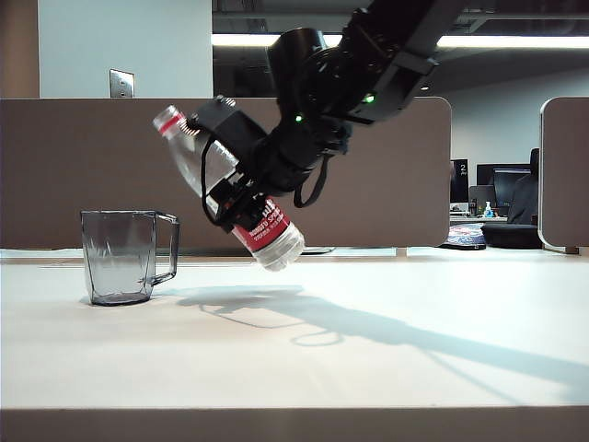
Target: Pick up the mineral water bottle on the table and pour water into the mug until it's half full.
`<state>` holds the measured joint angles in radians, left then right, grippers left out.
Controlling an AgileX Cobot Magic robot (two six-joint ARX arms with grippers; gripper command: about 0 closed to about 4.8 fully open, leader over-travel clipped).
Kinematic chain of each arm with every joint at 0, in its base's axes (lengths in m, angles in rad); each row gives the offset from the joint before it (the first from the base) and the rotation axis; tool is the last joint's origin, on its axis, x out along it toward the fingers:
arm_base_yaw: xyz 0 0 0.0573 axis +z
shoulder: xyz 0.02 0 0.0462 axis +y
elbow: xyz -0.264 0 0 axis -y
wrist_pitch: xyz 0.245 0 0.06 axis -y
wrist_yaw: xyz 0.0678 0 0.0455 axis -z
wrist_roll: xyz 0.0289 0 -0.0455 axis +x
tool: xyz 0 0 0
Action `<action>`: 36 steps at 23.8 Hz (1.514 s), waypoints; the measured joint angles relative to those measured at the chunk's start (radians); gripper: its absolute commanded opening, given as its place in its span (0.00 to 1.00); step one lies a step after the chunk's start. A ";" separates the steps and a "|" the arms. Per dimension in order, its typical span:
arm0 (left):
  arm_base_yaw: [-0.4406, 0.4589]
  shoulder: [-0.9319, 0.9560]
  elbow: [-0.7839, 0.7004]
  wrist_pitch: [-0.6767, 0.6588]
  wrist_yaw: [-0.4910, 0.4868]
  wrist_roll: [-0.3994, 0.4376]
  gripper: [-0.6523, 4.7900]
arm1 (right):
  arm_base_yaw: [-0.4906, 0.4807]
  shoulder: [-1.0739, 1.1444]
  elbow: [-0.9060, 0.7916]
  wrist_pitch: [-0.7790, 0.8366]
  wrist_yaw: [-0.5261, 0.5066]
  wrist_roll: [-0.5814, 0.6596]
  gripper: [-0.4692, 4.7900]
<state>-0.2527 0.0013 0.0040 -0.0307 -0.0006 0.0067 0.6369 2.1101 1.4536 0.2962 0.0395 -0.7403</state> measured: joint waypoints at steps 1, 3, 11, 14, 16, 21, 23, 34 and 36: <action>0.000 0.000 0.000 0.000 0.000 0.000 0.11 | 0.005 0.010 0.013 -0.011 0.012 -0.029 0.58; 0.001 0.000 0.000 0.000 0.000 0.000 0.11 | 0.023 0.010 0.013 -0.024 0.045 -0.106 0.58; 0.005 0.000 0.000 0.000 0.000 0.000 0.11 | 0.045 0.011 0.013 -0.025 0.093 -0.232 0.58; 0.005 0.000 0.000 0.000 0.000 0.000 0.11 | 0.041 0.015 0.014 -0.018 0.125 -0.249 0.58; 0.005 0.000 0.000 0.000 0.000 0.000 0.11 | 0.039 0.035 0.020 0.011 0.163 -0.256 0.58; 0.005 0.000 0.000 0.000 0.000 0.000 0.11 | 0.042 0.071 0.065 0.009 0.179 -0.293 0.58; 0.005 0.000 0.000 0.000 0.000 0.000 0.11 | 0.044 0.085 0.092 0.012 0.193 -0.318 0.58; 0.005 0.000 0.000 0.000 0.000 0.000 0.11 | 0.043 0.093 0.137 0.016 0.222 -0.496 0.58; 0.005 0.000 0.000 0.000 0.000 0.000 0.11 | 0.042 0.093 0.137 0.015 0.222 -0.526 0.59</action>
<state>-0.2481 0.0013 0.0040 -0.0307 -0.0010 0.0067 0.6785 2.2036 1.5906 0.3115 0.2615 -1.2663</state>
